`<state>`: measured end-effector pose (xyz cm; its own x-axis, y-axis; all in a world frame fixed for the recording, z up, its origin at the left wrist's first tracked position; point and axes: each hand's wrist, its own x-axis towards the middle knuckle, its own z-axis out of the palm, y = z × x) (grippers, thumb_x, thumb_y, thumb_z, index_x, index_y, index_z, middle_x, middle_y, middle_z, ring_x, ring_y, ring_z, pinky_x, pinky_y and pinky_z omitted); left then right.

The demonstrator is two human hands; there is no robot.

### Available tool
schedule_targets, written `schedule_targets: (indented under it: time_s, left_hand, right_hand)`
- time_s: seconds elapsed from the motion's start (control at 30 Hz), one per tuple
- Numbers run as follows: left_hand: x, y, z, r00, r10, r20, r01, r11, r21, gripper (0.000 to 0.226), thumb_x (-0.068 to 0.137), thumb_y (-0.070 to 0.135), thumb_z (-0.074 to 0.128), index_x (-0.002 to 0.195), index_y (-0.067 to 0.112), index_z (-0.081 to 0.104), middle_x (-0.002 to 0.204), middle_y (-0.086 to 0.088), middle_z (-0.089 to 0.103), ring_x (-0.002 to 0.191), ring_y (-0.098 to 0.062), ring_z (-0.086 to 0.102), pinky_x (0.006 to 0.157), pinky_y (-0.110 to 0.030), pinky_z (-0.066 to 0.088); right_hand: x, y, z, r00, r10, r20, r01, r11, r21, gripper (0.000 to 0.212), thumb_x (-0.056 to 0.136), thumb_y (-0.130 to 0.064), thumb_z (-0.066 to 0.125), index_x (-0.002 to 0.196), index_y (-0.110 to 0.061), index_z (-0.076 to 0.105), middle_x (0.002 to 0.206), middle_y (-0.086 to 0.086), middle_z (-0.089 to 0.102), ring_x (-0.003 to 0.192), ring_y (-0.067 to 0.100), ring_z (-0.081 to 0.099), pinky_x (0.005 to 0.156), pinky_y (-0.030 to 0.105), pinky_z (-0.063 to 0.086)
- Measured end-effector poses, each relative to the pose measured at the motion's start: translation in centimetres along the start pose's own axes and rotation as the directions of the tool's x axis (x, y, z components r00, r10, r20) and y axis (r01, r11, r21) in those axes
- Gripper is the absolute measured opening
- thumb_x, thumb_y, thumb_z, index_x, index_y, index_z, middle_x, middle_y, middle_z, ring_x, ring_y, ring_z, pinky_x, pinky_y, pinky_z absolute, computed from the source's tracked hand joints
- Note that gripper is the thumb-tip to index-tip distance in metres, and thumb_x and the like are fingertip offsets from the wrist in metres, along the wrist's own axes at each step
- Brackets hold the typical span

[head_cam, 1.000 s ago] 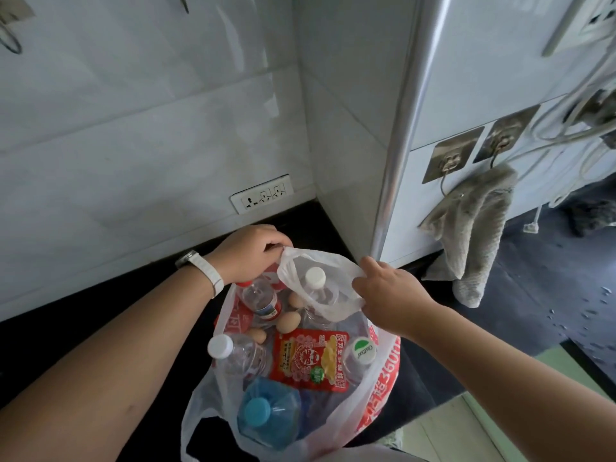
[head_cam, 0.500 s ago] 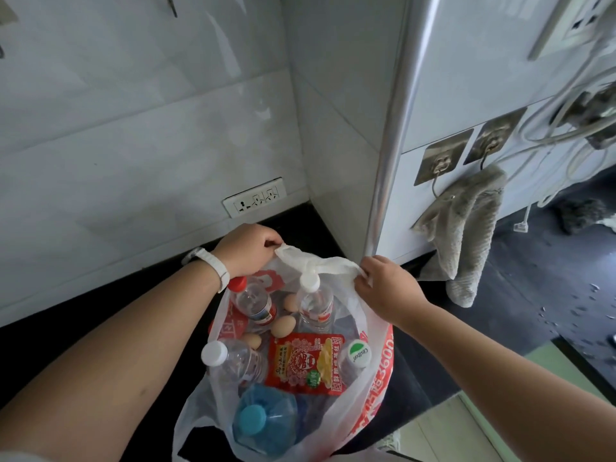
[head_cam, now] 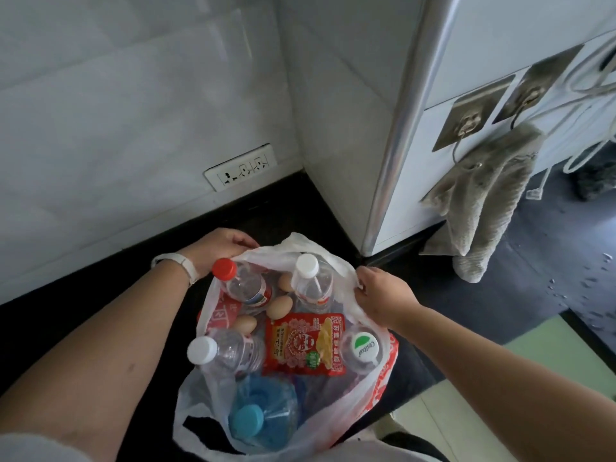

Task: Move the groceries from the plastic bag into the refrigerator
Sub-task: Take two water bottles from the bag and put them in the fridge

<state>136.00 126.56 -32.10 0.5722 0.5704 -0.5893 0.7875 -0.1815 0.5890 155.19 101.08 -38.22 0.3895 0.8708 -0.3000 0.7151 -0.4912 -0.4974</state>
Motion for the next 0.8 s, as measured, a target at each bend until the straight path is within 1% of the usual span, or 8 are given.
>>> schedule_targets:
  time_s: [0.1, 0.2, 0.27, 0.33, 0.4, 0.5, 0.67, 0.8]
  left_hand:
    - [-0.2, -1.5, 0.7, 0.998, 0.005, -0.068, -0.019, 0.978, -0.208, 0.011, 0.088, 0.012, 0.071, 0.085, 0.021, 0.076, 0.087, -0.001, 0.075, 0.088, -0.019, 0.069, 0.068, -0.021, 0.053]
    - [-0.6, -2.8, 1.3, 0.994, -0.026, -0.103, -0.011, 0.942, -0.336, 0.011, 0.089, 0.011, 0.070, 0.084, 0.018, 0.076, 0.086, -0.004, 0.075, 0.088, -0.022, 0.068, 0.070, -0.026, 0.054]
    - [-0.8, -3.5, 1.5, 0.991, -0.031, -0.133, -0.023, 0.922, -0.387, 0.016, 0.089, 0.011, 0.069, 0.080, 0.022, 0.077, 0.088, -0.005, 0.075, 0.092, -0.026, 0.069, 0.076, -0.033, 0.054]
    - [-1.4, -3.7, 1.4, 0.983, -0.041, -0.180, -0.042, 0.899, -0.436, 0.011, 0.089, 0.015, 0.070, 0.084, 0.021, 0.078, 0.093, -0.008, 0.076, 0.095, -0.029, 0.069, 0.084, -0.041, 0.055]
    - [-2.2, -3.6, 1.3, 0.967, -0.039, -0.250, -0.081, 0.889, -0.451, 0.007, 0.089, 0.021, 0.070, 0.091, 0.020, 0.077, 0.095, -0.006, 0.076, 0.095, -0.025, 0.070, 0.086, -0.039, 0.055]
    - [-3.7, -3.6, 1.2, 0.927, -0.005, -0.375, -0.171, 0.885, -0.433, 0.008, 0.091, 0.023, 0.068, 0.090, 0.024, 0.076, 0.095, 0.001, 0.075, 0.094, -0.018, 0.068, 0.086, -0.033, 0.052]
    - [-8.3, -3.7, 1.2, 0.869, 0.077, -0.488, -0.286, 0.884, -0.370, 0.015, 0.094, 0.018, 0.063, 0.090, 0.028, 0.073, 0.089, 0.008, 0.072, 0.082, -0.001, 0.066, 0.078, -0.025, 0.050]
    - [-13.1, -4.5, 1.9, 0.835, 0.075, -0.545, -0.317, 0.876, -0.365, 0.012, 0.095, 0.020, 0.061, 0.098, 0.024, 0.071, 0.094, 0.004, 0.071, 0.086, -0.008, 0.067, 0.077, -0.026, 0.049]
  right_hand:
    - [0.5, 0.6, 0.8, 0.999, 0.031, 0.011, -0.031, 0.999, -0.036, 0.001, 0.096, -0.027, 0.051, 0.097, -0.026, 0.051, 0.093, -0.010, 0.049, 0.083, 0.016, 0.051, 0.062, 0.024, 0.033]
    - [0.9, 1.0, 1.6, 0.995, 0.083, 0.050, -0.081, 0.996, -0.043, 0.010, 0.093, -0.025, 0.050, 0.087, -0.027, 0.042, 0.088, -0.011, 0.046, 0.083, 0.017, 0.050, 0.069, 0.026, 0.034]
    - [0.8, 1.0, 1.9, 0.992, 0.103, 0.073, -0.101, 0.995, -0.028, 0.009, 0.091, -0.028, 0.052, 0.086, -0.026, 0.045, 0.085, -0.010, 0.049, 0.081, 0.017, 0.051, 0.069, 0.029, 0.040]
    - [0.6, 0.9, 1.8, 0.991, 0.113, 0.073, -0.114, 0.993, 0.003, 0.010, 0.090, -0.032, 0.054, 0.089, -0.023, 0.052, 0.087, -0.008, 0.057, 0.082, 0.017, 0.057, 0.071, 0.034, 0.049]
    - [0.1, 0.6, 1.2, 0.993, 0.109, 0.049, -0.111, 0.993, 0.039, 0.013, 0.089, -0.034, 0.057, 0.092, -0.022, 0.056, 0.089, -0.006, 0.060, 0.082, 0.018, 0.059, 0.072, 0.035, 0.052]
    - [-0.8, 0.4, -0.2, 0.996, 0.074, -0.040, -0.071, 0.994, 0.089, 0.013, 0.087, -0.029, 0.063, 0.094, -0.025, 0.054, 0.090, -0.008, 0.056, 0.081, 0.016, 0.057, 0.068, 0.030, 0.047]
    - [-3.6, -0.9, -2.8, 0.975, 0.027, -0.219, 0.006, 0.989, 0.147, 0.029, 0.087, -0.024, 0.069, 0.115, -0.020, 0.063, 0.102, -0.006, 0.058, 0.089, 0.013, 0.059, 0.079, 0.028, 0.051]
    - [-7.0, -2.4, -4.1, 0.954, -0.038, -0.297, 0.083, 0.987, 0.140, 0.029, 0.086, -0.012, 0.067, 0.114, -0.015, 0.066, 0.103, -0.006, 0.058, 0.092, 0.012, 0.058, 0.083, 0.027, 0.051]
